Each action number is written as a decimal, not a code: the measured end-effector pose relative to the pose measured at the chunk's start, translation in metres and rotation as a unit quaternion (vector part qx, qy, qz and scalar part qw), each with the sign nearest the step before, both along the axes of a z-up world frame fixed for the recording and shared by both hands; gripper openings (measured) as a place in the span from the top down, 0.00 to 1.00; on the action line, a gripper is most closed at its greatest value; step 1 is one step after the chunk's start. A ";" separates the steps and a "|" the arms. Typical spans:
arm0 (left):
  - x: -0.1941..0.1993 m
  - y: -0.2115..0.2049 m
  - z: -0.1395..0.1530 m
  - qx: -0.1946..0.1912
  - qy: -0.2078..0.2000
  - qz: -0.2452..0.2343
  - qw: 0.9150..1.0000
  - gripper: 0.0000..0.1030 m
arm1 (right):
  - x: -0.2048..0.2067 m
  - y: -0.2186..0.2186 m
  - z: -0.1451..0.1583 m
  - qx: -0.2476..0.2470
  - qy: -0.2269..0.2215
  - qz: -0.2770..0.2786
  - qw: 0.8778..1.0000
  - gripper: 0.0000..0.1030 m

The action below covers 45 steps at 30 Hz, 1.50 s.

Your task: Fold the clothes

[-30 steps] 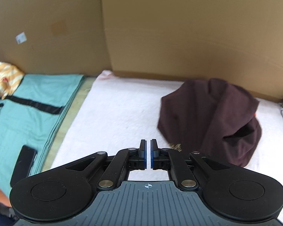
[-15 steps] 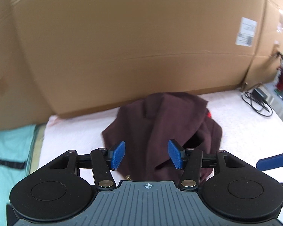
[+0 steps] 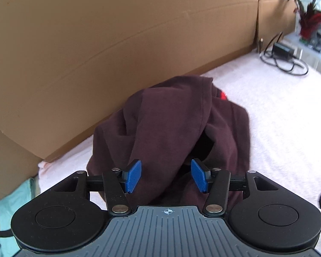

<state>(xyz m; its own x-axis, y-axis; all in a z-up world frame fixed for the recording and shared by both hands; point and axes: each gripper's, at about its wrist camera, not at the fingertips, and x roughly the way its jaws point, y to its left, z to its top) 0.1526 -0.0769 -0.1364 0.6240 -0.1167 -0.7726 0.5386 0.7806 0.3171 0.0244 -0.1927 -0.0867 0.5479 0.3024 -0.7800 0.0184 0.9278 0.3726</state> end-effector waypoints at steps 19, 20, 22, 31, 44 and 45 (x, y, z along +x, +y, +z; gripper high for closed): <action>0.029 0.033 0.027 -0.058 -0.030 0.113 0.991 0.95 | 0.008 0.004 -0.007 0.002 0.011 0.006 1.000 0.39; 0.028 0.038 0.033 -0.066 -0.038 0.122 0.990 0.95 | 0.007 0.004 -0.006 0.002 0.011 0.006 1.000 0.39; 0.024 0.046 0.044 -0.081 -0.053 0.140 0.985 0.95 | 0.009 0.005 -0.006 0.001 0.011 0.008 1.000 0.39; 0.012 0.089 0.053 -0.099 -0.063 0.215 0.970 0.95 | 0.013 0.019 -0.003 -0.001 0.005 0.029 1.000 0.39; -0.005 0.141 0.019 -0.090 -0.019 0.314 0.945 0.95 | 0.022 0.031 -0.005 -0.009 0.005 0.054 0.998 0.39; -0.005 0.145 0.014 -0.090 -0.014 0.321 0.943 0.95 | 0.023 0.031 -0.005 -0.011 0.004 0.055 0.998 0.39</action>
<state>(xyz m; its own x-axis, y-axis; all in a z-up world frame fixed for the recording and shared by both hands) 0.1472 0.0678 -0.1220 0.6305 0.1647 -0.7585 -0.0706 0.9853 0.1553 0.0470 -0.1615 -0.0919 0.5062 0.3439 -0.7909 -0.0815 0.9320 0.3532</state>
